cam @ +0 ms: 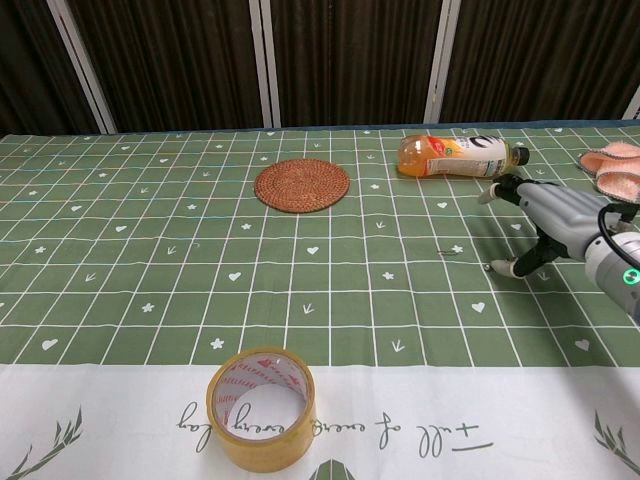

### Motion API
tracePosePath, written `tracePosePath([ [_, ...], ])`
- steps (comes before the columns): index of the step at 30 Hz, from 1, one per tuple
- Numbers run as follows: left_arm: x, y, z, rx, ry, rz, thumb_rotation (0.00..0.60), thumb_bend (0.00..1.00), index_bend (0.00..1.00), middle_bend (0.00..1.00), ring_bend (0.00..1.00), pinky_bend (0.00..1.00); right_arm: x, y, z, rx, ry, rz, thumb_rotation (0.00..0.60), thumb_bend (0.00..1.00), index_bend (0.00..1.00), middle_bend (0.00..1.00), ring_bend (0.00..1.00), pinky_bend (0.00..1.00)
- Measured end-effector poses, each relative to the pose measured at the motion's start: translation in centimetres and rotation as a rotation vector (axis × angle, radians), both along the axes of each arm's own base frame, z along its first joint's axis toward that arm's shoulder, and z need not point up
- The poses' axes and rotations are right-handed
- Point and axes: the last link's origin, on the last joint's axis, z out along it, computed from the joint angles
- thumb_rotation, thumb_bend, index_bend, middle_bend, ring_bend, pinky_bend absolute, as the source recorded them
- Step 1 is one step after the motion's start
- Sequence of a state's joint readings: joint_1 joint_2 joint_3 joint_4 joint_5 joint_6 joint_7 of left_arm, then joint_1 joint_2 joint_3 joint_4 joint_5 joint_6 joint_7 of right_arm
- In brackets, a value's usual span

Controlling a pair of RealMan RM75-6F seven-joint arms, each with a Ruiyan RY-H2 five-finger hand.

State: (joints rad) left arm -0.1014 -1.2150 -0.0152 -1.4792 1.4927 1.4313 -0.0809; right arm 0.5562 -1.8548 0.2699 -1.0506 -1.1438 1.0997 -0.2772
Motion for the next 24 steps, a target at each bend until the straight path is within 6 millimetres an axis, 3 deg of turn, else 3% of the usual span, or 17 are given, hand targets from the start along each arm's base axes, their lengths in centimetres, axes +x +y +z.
tracePosePath([
  [7, 0.0, -0.1, 0.0, -0.003, -0.004, 0.008, 0.600, 0.06, 0.00, 0.00, 0.00, 0.00, 0.1, -0.2, 1.3, -0.012, -0.001, 0.041, 0.600, 0.20, 0.40, 0.09, 0.00, 0.00],
  [24, 0.2, -0.1, -0.2, -0.003, 0.000, 0.010, 0.600, 0.06, 0.00, 0.00, 0.00, 0.00, 0.0, 1.1, 1.3, 0.050, -0.014, 0.062, 0.600, 0.20, 0.40, 0.10, 0.00, 0.00],
])
